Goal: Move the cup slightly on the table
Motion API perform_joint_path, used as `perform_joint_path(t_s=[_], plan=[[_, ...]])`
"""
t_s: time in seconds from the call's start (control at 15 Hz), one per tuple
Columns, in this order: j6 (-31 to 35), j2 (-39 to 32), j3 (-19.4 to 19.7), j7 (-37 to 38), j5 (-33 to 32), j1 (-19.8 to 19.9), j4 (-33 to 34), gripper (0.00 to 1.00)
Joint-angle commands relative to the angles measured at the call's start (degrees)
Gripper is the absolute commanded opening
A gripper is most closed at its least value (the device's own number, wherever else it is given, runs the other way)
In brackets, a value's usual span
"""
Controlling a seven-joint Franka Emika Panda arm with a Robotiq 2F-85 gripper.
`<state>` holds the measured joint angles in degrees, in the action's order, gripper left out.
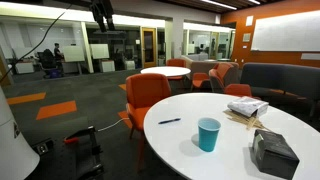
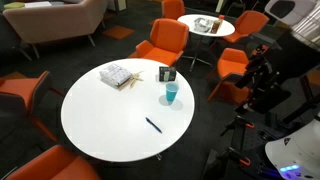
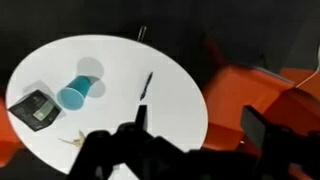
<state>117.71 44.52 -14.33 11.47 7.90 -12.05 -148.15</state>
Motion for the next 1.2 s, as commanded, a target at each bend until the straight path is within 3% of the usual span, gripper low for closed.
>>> perform_joint_path(t_s=[0.0,0.33,0.6,0.87,1.13], plan=[[-0.21,-0.02,-0.08,-0.06,0.05,0.12,0.18,1.00],[0.33,-0.22,-0.06,0.48,-0.23,0.77,0.21,1.00],[9.28,-3.92,3.28,-0.04,-3.21,6.72,-1.17,1.00],[18.78,-14.67,9.76,-5.20,-4.34,11.13,-1.58,1.00],[24.77,-29.97,14.95,-11.07,-3.35,12.08,2.47,1.00]])
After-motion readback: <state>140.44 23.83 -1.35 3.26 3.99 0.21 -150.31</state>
